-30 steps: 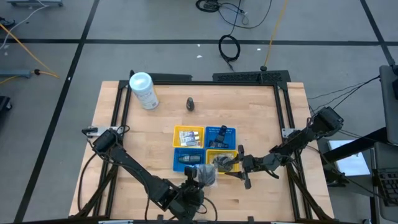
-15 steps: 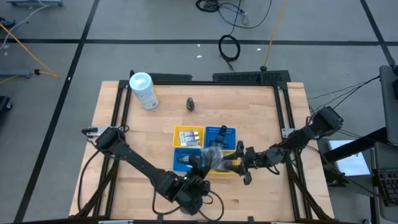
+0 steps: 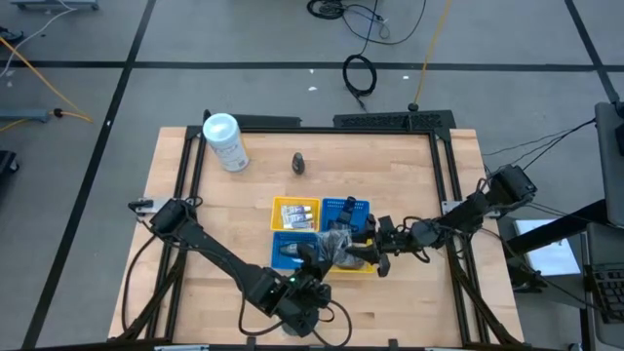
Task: Pick & Place Travel size toiletries
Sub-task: Put the black hairbrush into the right yellow bin
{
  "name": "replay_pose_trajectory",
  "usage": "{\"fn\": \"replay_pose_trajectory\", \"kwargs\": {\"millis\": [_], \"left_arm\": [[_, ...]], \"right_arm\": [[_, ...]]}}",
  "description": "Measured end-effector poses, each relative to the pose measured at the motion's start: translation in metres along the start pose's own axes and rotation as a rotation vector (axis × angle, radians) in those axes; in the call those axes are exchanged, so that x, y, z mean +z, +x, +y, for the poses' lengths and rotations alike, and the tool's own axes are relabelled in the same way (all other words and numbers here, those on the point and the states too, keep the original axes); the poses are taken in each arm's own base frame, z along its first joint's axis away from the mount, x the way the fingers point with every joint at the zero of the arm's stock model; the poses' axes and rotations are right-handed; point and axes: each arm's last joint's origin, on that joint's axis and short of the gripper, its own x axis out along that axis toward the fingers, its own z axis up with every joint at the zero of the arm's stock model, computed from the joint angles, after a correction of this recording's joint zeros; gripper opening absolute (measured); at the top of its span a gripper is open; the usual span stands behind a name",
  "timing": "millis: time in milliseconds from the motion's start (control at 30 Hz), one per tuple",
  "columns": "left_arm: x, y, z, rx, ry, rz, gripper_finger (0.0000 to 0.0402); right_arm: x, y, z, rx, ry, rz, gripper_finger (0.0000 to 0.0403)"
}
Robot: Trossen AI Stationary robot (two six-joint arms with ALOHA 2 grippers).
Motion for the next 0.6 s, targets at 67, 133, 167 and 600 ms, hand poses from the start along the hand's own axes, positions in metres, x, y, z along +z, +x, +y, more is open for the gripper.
{"fn": "replay_pose_trajectory", "kwargs": {"millis": [67, 133, 167, 600], "left_arm": [[0.000, 0.000, 0.000, 0.001, -0.001, 0.001, 0.0000], [0.000, 0.001, 0.000, 0.001, -0.002, 0.001, 0.0000], [0.000, 0.001, 0.000, 0.001, -0.002, 0.002, 0.0000], [0.000, 0.001, 0.001, 0.001, -0.013, 0.003, 0.0000]], "right_arm": [[0.002, 0.002, 0.001, 0.009, 0.013, -0.005, 0.0171], [0.003, 0.005, 0.002, 0.012, 0.015, -0.012, 0.0171], [0.004, 0.007, 0.003, 0.015, 0.016, -0.017, 0.0171], [0.005, 0.023, 0.009, -0.025, -0.013, 0.036, 0.0171]]}}
